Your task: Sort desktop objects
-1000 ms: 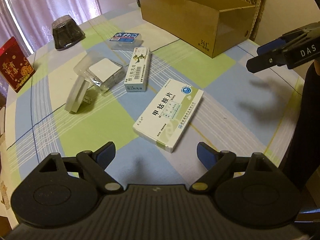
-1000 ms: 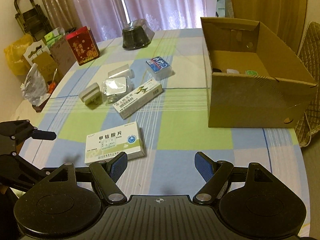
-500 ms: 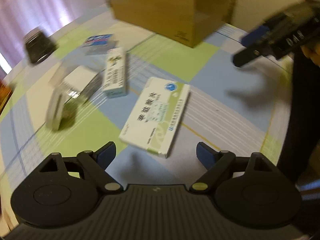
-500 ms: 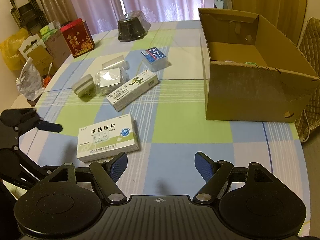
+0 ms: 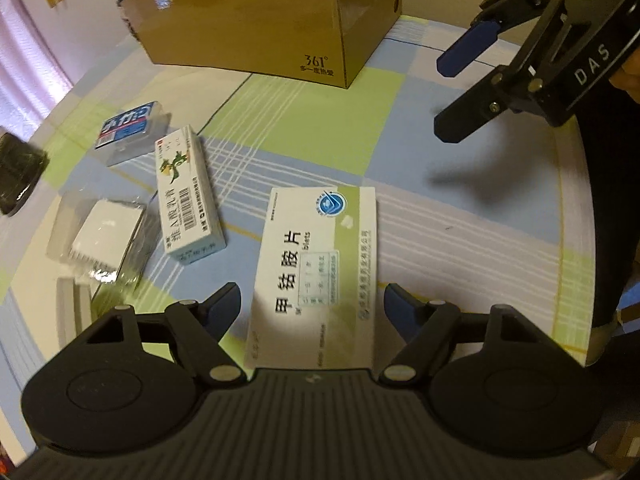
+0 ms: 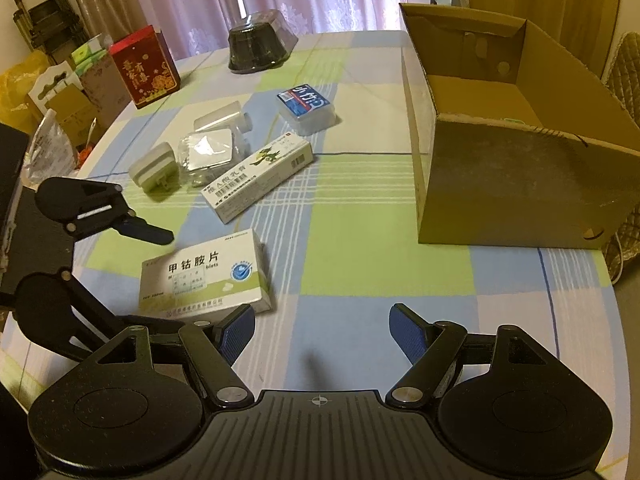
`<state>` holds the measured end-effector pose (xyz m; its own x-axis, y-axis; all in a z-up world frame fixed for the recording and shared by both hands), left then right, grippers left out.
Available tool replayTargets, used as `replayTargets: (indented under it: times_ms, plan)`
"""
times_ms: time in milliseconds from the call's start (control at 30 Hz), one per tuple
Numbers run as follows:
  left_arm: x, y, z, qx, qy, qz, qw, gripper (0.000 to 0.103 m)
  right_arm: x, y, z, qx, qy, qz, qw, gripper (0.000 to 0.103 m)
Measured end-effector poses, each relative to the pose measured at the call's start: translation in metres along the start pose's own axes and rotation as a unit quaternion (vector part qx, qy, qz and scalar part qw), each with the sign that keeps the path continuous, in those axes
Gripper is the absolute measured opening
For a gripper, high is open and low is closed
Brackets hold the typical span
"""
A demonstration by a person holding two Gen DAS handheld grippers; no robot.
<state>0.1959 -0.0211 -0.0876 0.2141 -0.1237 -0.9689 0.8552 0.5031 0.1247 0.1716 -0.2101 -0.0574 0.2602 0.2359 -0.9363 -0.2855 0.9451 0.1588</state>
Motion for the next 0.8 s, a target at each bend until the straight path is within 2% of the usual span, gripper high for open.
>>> replayTargets:
  times_ms: [133,200,300,400,533,633,700,767,800]
  plan:
    - [0.009,0.007,0.009,0.004,0.010,-0.023,0.9997,0.075,0.003,-0.003,0.005,0.005,-0.001,-0.001,1.000,0.077]
    - [0.013,0.009,0.013,0.005,0.016,-0.035,0.9993,0.069,0.004,-0.004,0.007,0.006,-0.001,-0.002,1.000,0.077]
    - [0.018,0.009,0.015,0.010,0.022,-0.037,0.9990,0.068,0.006,-0.005,0.009,0.010,0.000,-0.005,1.000,0.077]
    - [0.017,0.009,0.012,-0.006,0.017,-0.041,0.9990,0.067,0.007,-0.005,0.009,0.014,0.001,-0.004,1.000,0.077]
    - [0.008,0.012,-0.005,-0.066,0.006,-0.036,0.9971,0.067,0.010,0.002,0.015,0.013,0.003,0.004,1.000,0.077]
    - [-0.004,0.024,-0.030,-0.154,-0.004,-0.026,0.9878,0.067,0.015,0.012,0.025,0.020,-0.001,0.019,1.000,0.077]
    - [-0.008,0.033,-0.048,-0.217,-0.006,-0.011,0.9762,0.067,0.021,0.020,0.034,0.032,-0.001,0.027,0.999,0.077]
    - [-0.011,0.041,-0.067,-0.278,-0.001,0.008,0.9604,0.067,0.029,0.029,0.047,0.054,-0.005,0.031,0.998,0.077]
    - [-0.011,0.044,-0.072,-0.295,0.006,0.020,0.9552,0.067,0.032,0.034,0.054,0.062,-0.006,0.032,0.998,0.077]
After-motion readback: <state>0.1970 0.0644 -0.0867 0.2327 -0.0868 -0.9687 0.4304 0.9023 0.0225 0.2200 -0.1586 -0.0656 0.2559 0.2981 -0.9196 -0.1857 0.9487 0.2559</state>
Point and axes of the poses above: each gripper's, at about its wrist camera, not at the fingertips, and x roughly the way its jaws point, y to its left, z to its top, the point moved 2 cm from there along x, roughly the way its jaws point, and after that the axes turned 15 degrees about y, right-handed, at the moved point
